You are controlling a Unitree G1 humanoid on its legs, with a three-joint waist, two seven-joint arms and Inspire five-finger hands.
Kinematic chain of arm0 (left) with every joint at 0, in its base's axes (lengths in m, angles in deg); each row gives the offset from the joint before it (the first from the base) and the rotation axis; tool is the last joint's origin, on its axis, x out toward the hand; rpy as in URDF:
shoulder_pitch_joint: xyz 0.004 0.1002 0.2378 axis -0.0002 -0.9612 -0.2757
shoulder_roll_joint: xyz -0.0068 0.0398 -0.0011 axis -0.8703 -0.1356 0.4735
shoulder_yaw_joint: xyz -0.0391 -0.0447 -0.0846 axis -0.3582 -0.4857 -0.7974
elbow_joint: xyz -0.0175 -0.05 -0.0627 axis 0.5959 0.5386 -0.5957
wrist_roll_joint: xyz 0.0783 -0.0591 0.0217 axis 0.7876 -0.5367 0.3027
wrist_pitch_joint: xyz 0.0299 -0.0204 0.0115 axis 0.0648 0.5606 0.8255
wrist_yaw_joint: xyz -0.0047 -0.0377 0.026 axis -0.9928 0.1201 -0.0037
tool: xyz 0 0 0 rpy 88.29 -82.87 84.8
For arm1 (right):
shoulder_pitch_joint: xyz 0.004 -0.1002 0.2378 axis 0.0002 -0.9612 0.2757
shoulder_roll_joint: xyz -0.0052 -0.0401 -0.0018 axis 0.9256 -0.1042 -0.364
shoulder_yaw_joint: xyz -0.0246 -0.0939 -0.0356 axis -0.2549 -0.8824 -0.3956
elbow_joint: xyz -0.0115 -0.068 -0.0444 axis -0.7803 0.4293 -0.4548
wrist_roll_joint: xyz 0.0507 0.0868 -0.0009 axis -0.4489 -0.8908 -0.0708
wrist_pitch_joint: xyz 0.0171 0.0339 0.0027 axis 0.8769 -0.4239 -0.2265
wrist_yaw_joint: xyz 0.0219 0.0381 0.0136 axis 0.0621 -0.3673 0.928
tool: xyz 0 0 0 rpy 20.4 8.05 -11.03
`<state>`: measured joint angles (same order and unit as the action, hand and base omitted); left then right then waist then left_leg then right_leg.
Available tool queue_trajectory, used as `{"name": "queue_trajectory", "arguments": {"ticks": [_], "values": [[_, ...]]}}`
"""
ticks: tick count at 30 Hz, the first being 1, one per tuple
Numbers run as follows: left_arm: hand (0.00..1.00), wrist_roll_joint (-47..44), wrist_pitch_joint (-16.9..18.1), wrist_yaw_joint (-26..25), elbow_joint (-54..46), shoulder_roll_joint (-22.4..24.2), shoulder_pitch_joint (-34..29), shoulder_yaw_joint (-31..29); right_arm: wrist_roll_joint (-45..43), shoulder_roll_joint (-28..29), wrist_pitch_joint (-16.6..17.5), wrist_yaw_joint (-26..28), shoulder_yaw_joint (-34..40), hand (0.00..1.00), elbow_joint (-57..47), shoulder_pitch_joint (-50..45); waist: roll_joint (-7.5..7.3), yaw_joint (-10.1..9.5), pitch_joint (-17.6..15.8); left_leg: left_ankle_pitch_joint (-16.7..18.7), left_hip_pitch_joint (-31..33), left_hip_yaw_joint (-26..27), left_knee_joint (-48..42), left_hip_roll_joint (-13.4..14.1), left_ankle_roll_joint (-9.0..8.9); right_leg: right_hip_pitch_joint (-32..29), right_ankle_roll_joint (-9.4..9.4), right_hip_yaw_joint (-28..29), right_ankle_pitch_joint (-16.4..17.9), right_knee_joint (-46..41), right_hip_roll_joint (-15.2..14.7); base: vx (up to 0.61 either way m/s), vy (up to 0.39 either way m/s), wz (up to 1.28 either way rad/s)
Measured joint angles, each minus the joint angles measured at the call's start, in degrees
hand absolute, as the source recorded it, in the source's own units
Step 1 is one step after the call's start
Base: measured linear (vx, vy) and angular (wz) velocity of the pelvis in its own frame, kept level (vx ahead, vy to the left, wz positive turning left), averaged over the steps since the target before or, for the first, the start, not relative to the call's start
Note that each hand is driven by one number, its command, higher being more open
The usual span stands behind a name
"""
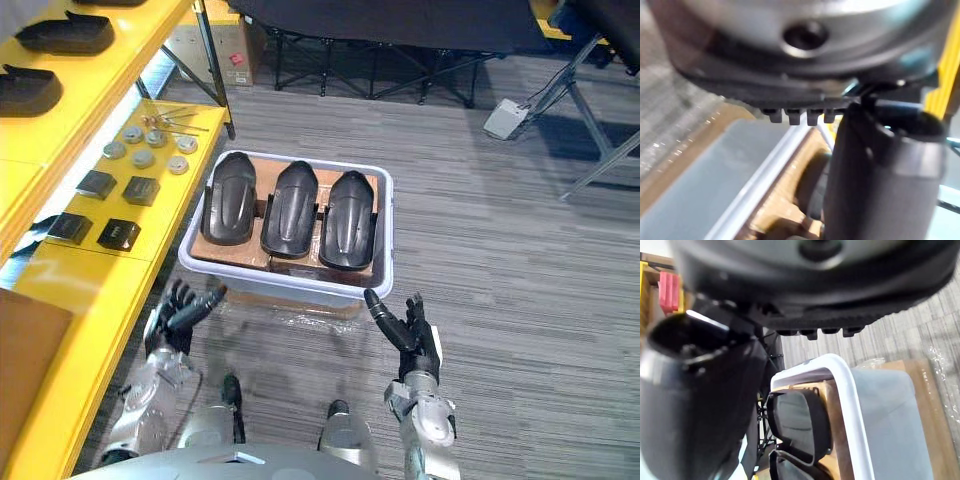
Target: Walk over and take three plastic housings, then place them on the shelf
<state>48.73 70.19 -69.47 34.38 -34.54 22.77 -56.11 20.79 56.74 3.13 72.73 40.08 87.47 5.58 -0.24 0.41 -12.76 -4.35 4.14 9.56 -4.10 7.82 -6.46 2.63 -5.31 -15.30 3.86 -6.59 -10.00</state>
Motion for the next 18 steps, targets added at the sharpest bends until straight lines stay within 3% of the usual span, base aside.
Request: {"name": "queue_trajectory", "arguments": {"ticks": [3,8,12,15,16,18], "values": [[1.00,-0.08,-0.24,-0.38,-2.93,-0.89,-0.28,-0.03,0.41,0.60,-1.32,-0.52,-3.04,1.00,-1.95,-0.50,-0.44,0.13,0.29,-0.33,-2.85,1.25,2.29,-1.97,0.50,2.10,-1.02,0.37,-0.66,1.82,-1.38,0.09,0.073,-0.09],[1.00,-0.07,-1.62,-0.57,-2.93,-1.08,-2.05,0.30,1.33,0.57,-2.14,-4.34,-3.90,1.00,-3.81,1.72,0.17,0.07,0.65,-0.43,-3.51,1.23,3.66,-1.34,0.63,2.11,-1.02,0.34,-0.66,1.84,-0.70,-0.02,-0.011,-0.02],[1.00,-0.24,-2.84,-0.54,-2.92,-1.04,-4.78,1.60,3.50,-0.33,-4.09,-7.91,-0.02,1.00,-7.84,2.61,-0.02,-0.02,0.90,-1.51,-4.88,1.23,6.89,-1.20,1.00,1.78,-1.00,0.42,-0.64,1.80,0.12,-0.08,-0.012,-0.03],[1.00,0.00,-3.94,-0.35,-2.92,-1.02,-5.24,1.82,3.13,-2.70,-8.01,-7.90,4.52,1.00,-7.77,5.45,-0.15,-0.10,0.97,-2.98,-5.32,1.16,8.95,-1.28,1.43,1.40,-1.10,0.25,-0.71,1.68,0.18,-0.12,0.010,0.03],[1.00,1.86,-4.08,-0.41,-2.94,-1.09,-5.55,1.70,-0.55,-4.80,-10.83,-6.26,5.63,1.00,-5.59,7.39,-0.35,-0.24,1.26,-3.24,-5.40,1.05,9.04,-1.32,1.65,1.46,-1.20,0.17,-0.77,1.70,0.13,-0.12,0.023,0.03],[1.00,3.33,-5.30,-0.36,-2.97,-1.32,-5.71,1.70,-1.73,-7.34,-13.16,-5.91,5.60,1.00,0.12,10.85,-0.48,-0.41,1.50,-3.25,-5.22,0.74,9.16,-1.41,1.50,1.36,-1.52,-0.29,-0.56,1.78,0.13,-0.15,0.024,0.12]]}}
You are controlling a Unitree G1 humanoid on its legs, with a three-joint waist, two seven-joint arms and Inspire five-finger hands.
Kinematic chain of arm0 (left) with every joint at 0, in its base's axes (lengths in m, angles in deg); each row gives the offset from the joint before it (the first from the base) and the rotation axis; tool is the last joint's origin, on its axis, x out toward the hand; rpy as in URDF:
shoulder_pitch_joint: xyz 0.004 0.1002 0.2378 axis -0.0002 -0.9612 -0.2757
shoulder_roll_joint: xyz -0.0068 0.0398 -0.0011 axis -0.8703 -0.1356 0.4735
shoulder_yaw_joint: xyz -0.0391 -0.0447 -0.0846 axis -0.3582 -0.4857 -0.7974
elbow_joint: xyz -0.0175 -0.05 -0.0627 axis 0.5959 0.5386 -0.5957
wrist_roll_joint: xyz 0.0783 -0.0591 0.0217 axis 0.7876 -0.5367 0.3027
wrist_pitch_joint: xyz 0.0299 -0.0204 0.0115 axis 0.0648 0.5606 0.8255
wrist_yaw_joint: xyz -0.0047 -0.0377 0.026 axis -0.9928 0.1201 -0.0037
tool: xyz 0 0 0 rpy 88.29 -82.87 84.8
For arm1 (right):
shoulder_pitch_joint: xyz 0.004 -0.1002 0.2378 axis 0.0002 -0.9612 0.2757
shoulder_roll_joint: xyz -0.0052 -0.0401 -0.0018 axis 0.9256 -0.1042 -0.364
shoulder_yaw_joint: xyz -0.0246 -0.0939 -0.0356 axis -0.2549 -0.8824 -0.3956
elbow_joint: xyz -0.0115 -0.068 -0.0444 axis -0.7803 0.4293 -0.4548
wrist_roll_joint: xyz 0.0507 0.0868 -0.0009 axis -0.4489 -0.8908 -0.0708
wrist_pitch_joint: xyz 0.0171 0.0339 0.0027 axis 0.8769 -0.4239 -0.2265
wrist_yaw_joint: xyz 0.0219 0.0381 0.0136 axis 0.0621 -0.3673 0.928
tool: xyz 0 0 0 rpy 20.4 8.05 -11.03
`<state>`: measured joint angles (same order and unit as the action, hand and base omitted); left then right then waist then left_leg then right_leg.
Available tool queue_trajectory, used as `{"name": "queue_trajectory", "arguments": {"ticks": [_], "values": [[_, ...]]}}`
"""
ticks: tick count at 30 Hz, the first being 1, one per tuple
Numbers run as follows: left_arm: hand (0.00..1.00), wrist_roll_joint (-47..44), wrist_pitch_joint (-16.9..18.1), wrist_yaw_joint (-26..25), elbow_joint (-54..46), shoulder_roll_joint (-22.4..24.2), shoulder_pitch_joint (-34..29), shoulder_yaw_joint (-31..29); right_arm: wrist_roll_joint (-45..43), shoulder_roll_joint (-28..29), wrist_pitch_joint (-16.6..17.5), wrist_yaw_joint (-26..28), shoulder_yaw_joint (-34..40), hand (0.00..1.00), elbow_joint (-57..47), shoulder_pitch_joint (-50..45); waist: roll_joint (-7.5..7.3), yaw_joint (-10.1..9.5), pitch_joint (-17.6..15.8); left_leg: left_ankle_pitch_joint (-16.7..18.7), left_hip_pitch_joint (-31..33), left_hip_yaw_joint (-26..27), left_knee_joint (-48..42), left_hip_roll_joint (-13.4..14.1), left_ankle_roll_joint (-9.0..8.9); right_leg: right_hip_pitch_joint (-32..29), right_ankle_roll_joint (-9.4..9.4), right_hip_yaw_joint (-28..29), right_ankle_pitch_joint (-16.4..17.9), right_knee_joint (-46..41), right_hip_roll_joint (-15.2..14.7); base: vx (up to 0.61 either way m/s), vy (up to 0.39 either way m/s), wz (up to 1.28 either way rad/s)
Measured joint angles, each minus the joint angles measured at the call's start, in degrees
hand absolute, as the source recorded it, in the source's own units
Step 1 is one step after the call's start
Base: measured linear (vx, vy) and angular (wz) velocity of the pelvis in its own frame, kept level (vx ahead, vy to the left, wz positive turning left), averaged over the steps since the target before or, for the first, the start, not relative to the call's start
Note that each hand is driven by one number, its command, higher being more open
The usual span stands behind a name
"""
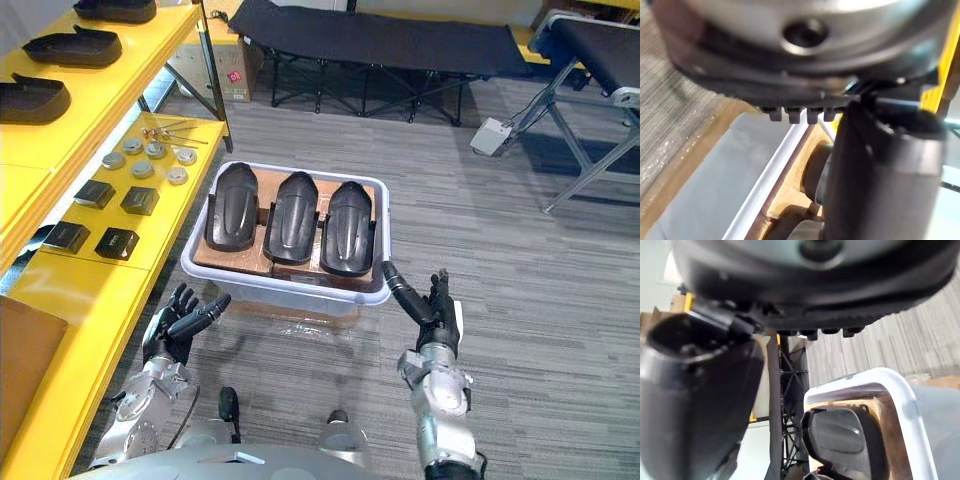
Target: Walk over and take three plastic housings, then place them on the shelf
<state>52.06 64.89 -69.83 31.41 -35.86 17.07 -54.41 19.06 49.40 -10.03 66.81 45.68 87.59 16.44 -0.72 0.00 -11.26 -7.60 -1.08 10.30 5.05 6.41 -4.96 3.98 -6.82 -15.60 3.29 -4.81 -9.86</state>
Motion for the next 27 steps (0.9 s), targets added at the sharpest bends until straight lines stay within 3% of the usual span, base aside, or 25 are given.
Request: {"name": "queue_trajectory", "arguments": {"ticks": [5,9,15,22,27], "values": [[1.00,3.08,-2.39,1.35,-2.27,-0.24,-2.29,0.53,-4.71,-3.24,-2.36,-1.48,0.49,1.00,12.38,7.59,0.19,-1.84,0.38,-0.95,4.76,-2.85,-0.01,0.02,1.00,-2.30,-0.43,-3.12,-0.34,0.14,0.12,-0.07,0.008,0.30],[1.00,2.92,-3.37,1.68,-2.26,-1.00,-2.48,0.98,-7.47,-8.18,-4.43,-1.64,0.85,1.00,19.66,17.88,0.07,-4.13,-1.13,-2.69,7.43,-3.86,-0.25,-0.05,1.54,-3.12,-0.31,-4.41,-3.05,1.72,0.25,-0.01,0.008,0.23],[1.00,0.53,-3.29,2.77,-2.40,-2.93,3.58,2.02,-9.14,-18.82,-4.31,-1.11,3.08,1.00,33.83,37.00,0.06,-7.51,-10.26,-0.71,14.21,-7.61,-8.70,-0.25,1.90,-4.13,0.20,-6.99,-4.10,0.72,0.25,-0.07,0.023,0.28],[1.00,0.45,-2.09,2.26,-2.93,-4.94,3.39,2.19,-13.24,-20.34,-4.32,-1.12,3.08,1.00,38.05,41.40,-0.24,-8.38,-13.50,0.31,17.82,-8.88,-11.97,-0.24,2.24,-5.98,0.33,-7.67,-3.55,-0.57,0.30,-0.02,0.010,0.08],[1.00,-0.30,-0.30,0.98,-2.34,-4.96,4.37,3.10,-12.81,-27.17,-5.64,-1.60,3.08,1.00,44.34,46.50,0.92,-9.44,-14.92,1.17,21.93,-9.46,-15.80,0.06,2.13,-9.25,0.29,-7.61,-2.75,-3.19,0.13,-0.02,0.005,0.01]]}}
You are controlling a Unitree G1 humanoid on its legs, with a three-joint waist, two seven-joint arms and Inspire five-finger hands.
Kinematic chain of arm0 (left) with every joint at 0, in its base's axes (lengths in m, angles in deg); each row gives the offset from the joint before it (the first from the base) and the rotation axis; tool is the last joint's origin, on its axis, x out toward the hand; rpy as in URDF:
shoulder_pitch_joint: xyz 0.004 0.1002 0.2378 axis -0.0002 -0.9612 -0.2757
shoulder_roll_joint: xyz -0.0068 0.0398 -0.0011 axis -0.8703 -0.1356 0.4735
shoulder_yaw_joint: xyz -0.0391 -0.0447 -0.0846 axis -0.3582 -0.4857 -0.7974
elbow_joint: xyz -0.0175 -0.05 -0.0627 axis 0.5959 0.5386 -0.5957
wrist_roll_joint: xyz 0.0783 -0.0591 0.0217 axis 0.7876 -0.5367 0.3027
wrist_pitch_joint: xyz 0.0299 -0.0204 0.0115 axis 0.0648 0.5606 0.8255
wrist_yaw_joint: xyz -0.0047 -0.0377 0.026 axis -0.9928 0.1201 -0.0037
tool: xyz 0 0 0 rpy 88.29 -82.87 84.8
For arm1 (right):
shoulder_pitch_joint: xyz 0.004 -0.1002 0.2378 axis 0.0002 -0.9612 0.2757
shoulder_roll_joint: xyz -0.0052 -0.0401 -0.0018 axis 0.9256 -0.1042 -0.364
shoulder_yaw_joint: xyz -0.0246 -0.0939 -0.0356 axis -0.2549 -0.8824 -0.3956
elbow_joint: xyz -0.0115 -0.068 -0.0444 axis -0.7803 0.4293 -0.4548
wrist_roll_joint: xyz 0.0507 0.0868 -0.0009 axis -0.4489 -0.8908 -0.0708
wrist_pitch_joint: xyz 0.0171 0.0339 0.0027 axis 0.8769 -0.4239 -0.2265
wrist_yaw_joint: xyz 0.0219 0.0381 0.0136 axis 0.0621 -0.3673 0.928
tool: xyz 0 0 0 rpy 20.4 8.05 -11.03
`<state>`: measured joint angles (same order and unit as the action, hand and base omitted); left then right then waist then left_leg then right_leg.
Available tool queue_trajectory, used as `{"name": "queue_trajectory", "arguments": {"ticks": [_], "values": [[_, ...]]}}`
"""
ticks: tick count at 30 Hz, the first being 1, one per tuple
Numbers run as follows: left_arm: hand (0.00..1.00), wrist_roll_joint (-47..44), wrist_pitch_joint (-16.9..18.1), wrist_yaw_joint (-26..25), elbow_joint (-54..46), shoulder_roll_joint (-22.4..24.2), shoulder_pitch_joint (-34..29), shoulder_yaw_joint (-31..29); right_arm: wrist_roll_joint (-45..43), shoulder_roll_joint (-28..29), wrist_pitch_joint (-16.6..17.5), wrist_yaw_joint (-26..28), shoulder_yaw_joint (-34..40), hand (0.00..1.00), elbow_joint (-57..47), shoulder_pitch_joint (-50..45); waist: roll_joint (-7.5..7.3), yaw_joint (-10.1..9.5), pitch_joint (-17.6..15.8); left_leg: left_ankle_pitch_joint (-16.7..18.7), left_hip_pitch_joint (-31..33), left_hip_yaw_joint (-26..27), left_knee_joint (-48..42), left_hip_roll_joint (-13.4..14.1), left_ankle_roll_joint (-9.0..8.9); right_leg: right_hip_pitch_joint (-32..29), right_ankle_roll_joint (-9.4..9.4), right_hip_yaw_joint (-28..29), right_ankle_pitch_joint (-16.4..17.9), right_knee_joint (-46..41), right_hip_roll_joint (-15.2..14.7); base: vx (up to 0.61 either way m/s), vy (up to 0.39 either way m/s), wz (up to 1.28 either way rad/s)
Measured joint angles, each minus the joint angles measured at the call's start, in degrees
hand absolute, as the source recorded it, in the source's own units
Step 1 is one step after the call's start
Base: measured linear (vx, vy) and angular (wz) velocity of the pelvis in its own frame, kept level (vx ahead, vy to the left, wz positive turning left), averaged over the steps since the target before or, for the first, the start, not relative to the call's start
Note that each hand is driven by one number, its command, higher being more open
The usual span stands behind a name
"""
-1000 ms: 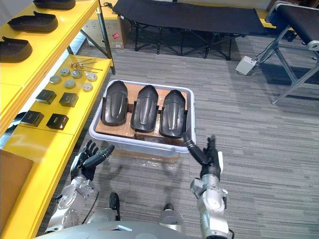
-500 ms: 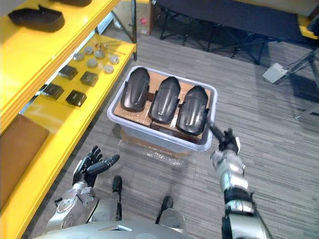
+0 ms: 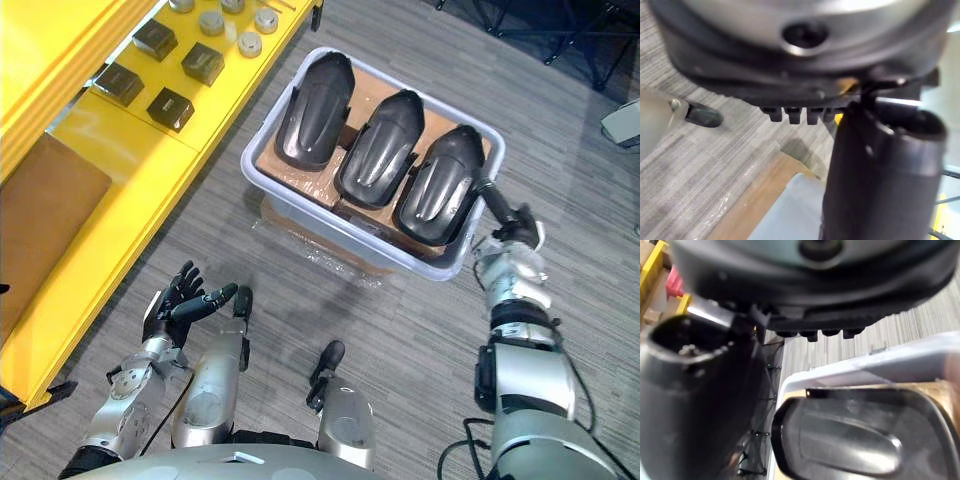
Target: Walk over and take three plastic housings, then place them on the shelf
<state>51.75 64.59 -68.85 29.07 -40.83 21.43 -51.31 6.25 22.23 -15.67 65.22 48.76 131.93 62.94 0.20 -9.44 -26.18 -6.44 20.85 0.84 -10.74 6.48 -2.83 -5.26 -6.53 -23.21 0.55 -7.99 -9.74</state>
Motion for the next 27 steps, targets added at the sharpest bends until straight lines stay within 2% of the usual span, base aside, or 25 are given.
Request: {"name": "queue_trajectory", "arguments": {"ticks": [2,6,8,16,18,20,27], "values": [[1.00,-1.78,0.57,-0.52,1.98,0.07,1.07,0.89,0.89,-2.79,-0.40,-0.78,0.06,1.00,0.57,2.22,0.99,0.04,-0.73,1.30,2.11,-0.43,-3.57,0.30,0.33,-1.29,0.16,0.13,0.66,-2.35,-0.15,-0.04,0.013,-0.01],[1.00,-3.70,0.59,-1.41,2.61,0.16,1.52,0.89,3.64,-4.04,-1.63,-1.23,0.06,1.00,0.54,3.41,0.87,-0.70,-1.61,4.06,3.98,-0.52,-7.82,1.12,0.45,-2.84,0.24,0.71,2.65,-6.06,-0.21,-0.03,0.009,-0.05],[1.00,-3.86,0.63,-1.43,2.61,0.24,2.14,0.87,4.36,-4.21,-2.76,-1.38,-0.02,1.00,0.52,3.45,0.84,-1.33,-1.64,4.19,5.37,-0.62,-8.36,1.37,0.45,-4.53,0.36,0.78,3.30,-7.37,-0.24,-0.03,0.000,-0.04],[1.00,-4.07,0.67,-1.98,2.62,0.37,2.30,0.77,4.93,-4.20,-7.47,-1.93,-1.36,1.00,0.52,5.23,0.83,-1.52,-1.70,4.62,7.26,-0.70,-9.98,1.72,0.26,-6.47,0.53,0.84,4.17,-9.48,-0.43,0.00,0.000,0.00],[1.00,-4.12,0.66,-1.94,2.62,0.75,2.68,0.80,10.53,-4.42,-7.86,-2.03,-2.36,1.00,0.42,5.96,0.84,-1.60,-1.69,4.63,8.24,-0.99,-10.13,1.75,0.27,-7.73,0.73,0.74,4.74,-10.68,-0.55,0.00,0.001,0.02],[1.00,-4.17,0.63,-1.97,2.64,1.07,2.84,0.81,12.54,-4.59,-8.81,-2.06,-3.64,1.00,0.43,6.36,0.84,-1.67,-1.69,4.59,8.70,-1.17,-10.20,1.71,0.24,-8.36,0.78,0.54,5.21,-11.51,-0.85,0.01,0.002,0.06],[1.00,-5.38,0.65,-1.93,3.60,1.67,3.39,1.32,12.98,-6.12,-10.82,-2.15,-8.14,1.00,0.45,9.06,1.41,-1.87,-1.82,4.25,9.71,-1.98,-10.26,0.95,0.25,-10.25,1.25,-0.18,7.45,-15.30,-2.18,0.02,-0.012,0.08]]}}
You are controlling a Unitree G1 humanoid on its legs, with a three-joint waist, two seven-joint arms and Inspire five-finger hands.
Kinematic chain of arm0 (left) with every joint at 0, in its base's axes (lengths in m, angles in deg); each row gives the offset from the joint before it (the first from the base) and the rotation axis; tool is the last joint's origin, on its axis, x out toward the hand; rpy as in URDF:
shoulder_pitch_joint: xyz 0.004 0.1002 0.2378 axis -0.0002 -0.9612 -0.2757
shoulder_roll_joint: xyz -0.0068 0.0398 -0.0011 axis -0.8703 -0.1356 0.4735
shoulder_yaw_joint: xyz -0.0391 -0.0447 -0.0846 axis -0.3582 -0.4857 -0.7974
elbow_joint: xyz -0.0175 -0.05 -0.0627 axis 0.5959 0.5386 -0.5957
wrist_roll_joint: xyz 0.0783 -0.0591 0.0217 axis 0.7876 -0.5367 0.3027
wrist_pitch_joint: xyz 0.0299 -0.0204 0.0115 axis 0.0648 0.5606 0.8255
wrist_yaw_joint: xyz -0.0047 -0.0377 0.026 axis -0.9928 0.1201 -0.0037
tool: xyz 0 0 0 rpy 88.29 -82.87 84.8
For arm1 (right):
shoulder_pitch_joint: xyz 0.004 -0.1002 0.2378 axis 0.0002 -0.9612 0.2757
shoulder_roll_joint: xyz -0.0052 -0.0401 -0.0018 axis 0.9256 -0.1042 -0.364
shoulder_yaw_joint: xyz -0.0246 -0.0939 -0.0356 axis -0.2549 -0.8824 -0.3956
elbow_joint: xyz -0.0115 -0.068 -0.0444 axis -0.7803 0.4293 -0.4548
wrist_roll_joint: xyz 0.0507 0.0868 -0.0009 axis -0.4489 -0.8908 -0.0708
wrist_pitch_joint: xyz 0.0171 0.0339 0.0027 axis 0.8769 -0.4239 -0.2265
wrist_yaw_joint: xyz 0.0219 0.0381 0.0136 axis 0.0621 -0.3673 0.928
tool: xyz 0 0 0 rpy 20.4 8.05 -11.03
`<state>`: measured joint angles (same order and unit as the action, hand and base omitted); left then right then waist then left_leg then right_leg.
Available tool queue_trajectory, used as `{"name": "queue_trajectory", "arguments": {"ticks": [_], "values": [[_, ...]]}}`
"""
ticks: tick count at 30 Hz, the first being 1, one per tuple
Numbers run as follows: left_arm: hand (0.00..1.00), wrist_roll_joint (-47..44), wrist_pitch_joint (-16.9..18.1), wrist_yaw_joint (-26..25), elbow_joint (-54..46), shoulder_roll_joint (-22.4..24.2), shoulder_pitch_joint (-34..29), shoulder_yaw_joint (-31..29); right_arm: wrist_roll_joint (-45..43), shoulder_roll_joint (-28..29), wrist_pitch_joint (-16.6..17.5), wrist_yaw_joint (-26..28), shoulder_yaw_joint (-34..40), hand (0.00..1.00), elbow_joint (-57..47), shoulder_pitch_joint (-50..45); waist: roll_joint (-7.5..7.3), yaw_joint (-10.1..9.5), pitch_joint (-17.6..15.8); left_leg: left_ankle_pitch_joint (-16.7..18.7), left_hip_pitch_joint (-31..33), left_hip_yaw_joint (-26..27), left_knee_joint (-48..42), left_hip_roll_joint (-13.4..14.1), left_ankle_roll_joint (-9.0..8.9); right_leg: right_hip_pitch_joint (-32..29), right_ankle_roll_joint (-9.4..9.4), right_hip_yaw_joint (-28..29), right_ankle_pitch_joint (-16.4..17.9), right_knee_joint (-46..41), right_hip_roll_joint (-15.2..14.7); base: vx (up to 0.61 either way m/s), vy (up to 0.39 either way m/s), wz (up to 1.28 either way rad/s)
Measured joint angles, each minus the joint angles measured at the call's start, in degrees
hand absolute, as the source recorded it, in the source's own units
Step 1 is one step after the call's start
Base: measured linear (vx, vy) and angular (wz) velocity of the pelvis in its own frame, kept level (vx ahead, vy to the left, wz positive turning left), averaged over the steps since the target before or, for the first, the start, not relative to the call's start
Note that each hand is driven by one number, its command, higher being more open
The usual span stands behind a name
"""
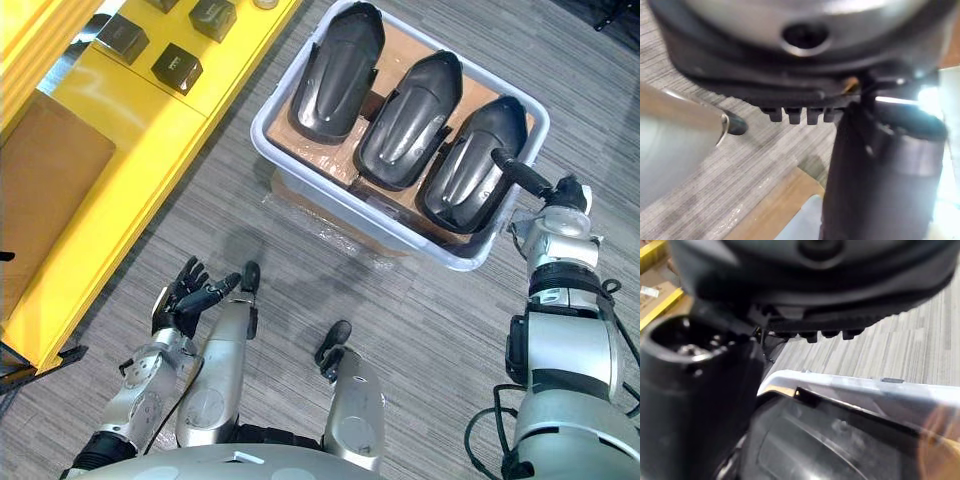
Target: Walk over and take three plastic housings, then place them on the shelf
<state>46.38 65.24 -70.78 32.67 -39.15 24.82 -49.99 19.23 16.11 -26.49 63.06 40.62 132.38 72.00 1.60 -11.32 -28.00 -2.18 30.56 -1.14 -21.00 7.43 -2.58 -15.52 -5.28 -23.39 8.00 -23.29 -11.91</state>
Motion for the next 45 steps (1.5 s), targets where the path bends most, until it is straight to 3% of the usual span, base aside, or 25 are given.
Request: {"name": "queue_trajectory", "arguments": {"ticks": [13,16,17,25,30,36,45], "values": [[1.00,-1.30,0.07,-0.39,0.04,1.23,0.60,0.80,-2.31,-0.46,-1.62,-1.91,-4.38,1.00,0.21,2.98,1.59,-1.03,-0.22,-1.35,4.04,-0.74,0.16,-1.13,-0.48,-5.67,0.58,-0.74,2.53,-5.23,-2.19,0.01,-0.020,0.05],[1.00,-1.49,0.20,-0.55,0.03,1.50,1.31,1.46,-2.32,-1.44,-3.32,-2.87,-4.98,1.00,0.16,3.26,1.83,-1.18,-0.14,-1.48,4.50,-0.76,0.14,-1.40,-0.47,-6.60,0.69,-0.79,3.09,-6.42,-2.77,0.00,-0.014,0.04],[1.00,-1.50,0.20,-0.61,0.02,2.06,1.66,1.71,-2.30,-1.80,-3.93,-3.55,-5.48,0.00,0.16,3.33,2.12,-1.14,-0.04,-1.53,5.03,-0.84,0.12,-1.60,-0.36,-7.25,0.69,-0.79,3.33,-7.09,-3.07,-0.01,-0.005,0.04],[1.00,-1.65,0.24,-0.77,-0.01,2.96,2.16,2.28,0.65,-3.30,-7.02,-9.70,-6.39,0.00,-0.14,4.61,2.49,-1.09,-0.09,-1.85,6.59,-0.64,0.00,-1.95,0.01,-9.56,0.79,-0.62,3.82,-8.83,-3.97,0.00,0.000,0.01],[1.00,-2.93,0.37,-0.78,-0.02,2.97,2.15,2.44,2.62,-4.55,-9.07,-10.54,-6.32,0.00,0.17,4.60,2.52,-0.64,-0.07,-2.32,6.63,-0.36,0.25,-1.97,-0.33,-10.30,1.00,-0.32,4.16,-9.67,-4.20,0.03,-0.011,-0.01],[1.00,-2.94,0.37,-0.53,-0.11,3.17,2.04,2.75,2.72,-2.64,-10.83,-8.02,-6.25,0.00,0.91,4.17,3.03,0.35,0.19,-2.95,5.78,0.01,1.41,-1.95,-0.53,-10.33,1.15,-0.10,4.36,-10.05,-4.35,0.02,-0.018,-0.01],[1.00,-2.90,0.44,-0.03,-2.25,3.00,0.06,1.40,8.41,-2.31,-10.05,-7.59,-5.89,0.00,1.07,3.81,3.47,0.68,0.44,-3.72,3.36,-0.04,3.15,-1.84,-0.53,-7.79,0.97,-0.67,4.15,-8.31,-3.93,0.01,-0.007,0.02]]}}
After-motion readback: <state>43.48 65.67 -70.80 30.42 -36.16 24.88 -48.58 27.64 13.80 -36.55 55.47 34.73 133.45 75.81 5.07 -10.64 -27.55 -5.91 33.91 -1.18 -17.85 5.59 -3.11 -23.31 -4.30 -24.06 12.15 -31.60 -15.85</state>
